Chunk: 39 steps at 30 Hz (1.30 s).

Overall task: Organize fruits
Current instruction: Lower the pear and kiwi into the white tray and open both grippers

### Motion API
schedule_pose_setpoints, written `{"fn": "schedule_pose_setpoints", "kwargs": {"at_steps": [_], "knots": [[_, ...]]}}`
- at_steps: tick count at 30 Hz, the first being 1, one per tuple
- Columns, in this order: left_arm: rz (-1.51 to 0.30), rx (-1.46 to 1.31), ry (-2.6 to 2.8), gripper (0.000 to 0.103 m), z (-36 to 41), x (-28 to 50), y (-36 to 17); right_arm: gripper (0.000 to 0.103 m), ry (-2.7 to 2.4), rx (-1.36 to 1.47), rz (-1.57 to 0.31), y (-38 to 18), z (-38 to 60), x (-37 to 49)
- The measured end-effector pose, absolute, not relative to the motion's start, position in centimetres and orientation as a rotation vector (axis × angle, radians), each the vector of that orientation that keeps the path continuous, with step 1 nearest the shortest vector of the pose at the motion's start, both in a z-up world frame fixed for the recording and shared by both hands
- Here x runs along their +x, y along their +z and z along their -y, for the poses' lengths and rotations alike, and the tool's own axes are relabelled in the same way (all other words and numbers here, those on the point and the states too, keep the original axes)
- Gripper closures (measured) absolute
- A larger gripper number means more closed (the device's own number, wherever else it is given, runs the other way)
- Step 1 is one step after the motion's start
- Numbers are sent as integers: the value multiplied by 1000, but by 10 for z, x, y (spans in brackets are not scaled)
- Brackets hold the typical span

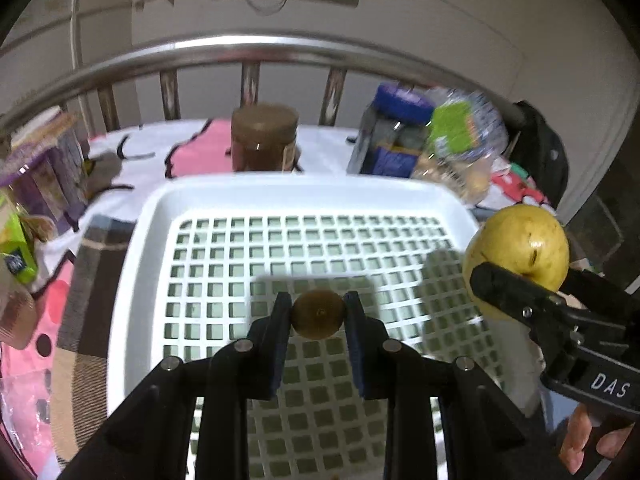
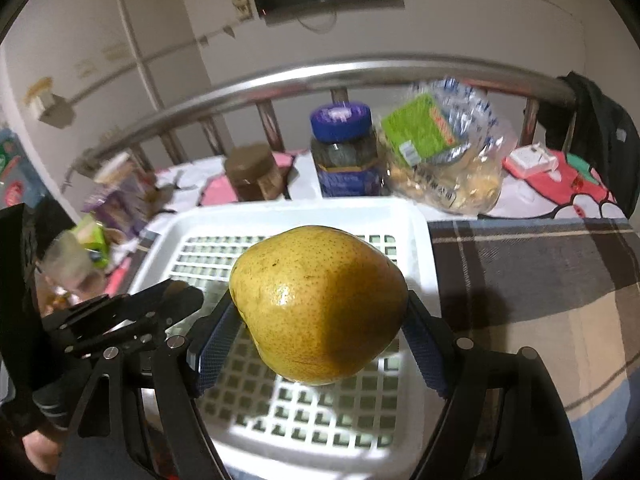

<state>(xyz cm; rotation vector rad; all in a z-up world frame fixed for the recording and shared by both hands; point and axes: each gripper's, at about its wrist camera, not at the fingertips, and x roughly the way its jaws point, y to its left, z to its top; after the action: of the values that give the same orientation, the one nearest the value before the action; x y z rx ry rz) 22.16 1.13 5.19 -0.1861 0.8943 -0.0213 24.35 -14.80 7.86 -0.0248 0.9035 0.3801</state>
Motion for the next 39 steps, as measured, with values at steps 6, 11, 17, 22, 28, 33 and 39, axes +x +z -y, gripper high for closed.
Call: {"fn": "schedule_pose_setpoints", "kwargs": {"at_steps": [6,11,17,22,28,33,39], "knots": [[-950,-187,8,74,-14,234,34,25,323,-96,-935,59,136,265],[-959,-160,35,74,-12,237,26,25,280,-126,-977,40,133,278],[-936,-182,39,31,-16,232,34,23,281,-94,-1008,38,138,281],[-768,-209,31,4,-20,198,74,8,280,-11,-892,78,161,256],[-625,-229,9,0,-17,150,112,0,335,72,-743,130,189,207],[-562,-237,-27,0,-13,111,133,0,409,82,-675,153,195,165],[-504,-234,-77,0,-9,68,146,0,475,72,-625,167,203,115]]}}
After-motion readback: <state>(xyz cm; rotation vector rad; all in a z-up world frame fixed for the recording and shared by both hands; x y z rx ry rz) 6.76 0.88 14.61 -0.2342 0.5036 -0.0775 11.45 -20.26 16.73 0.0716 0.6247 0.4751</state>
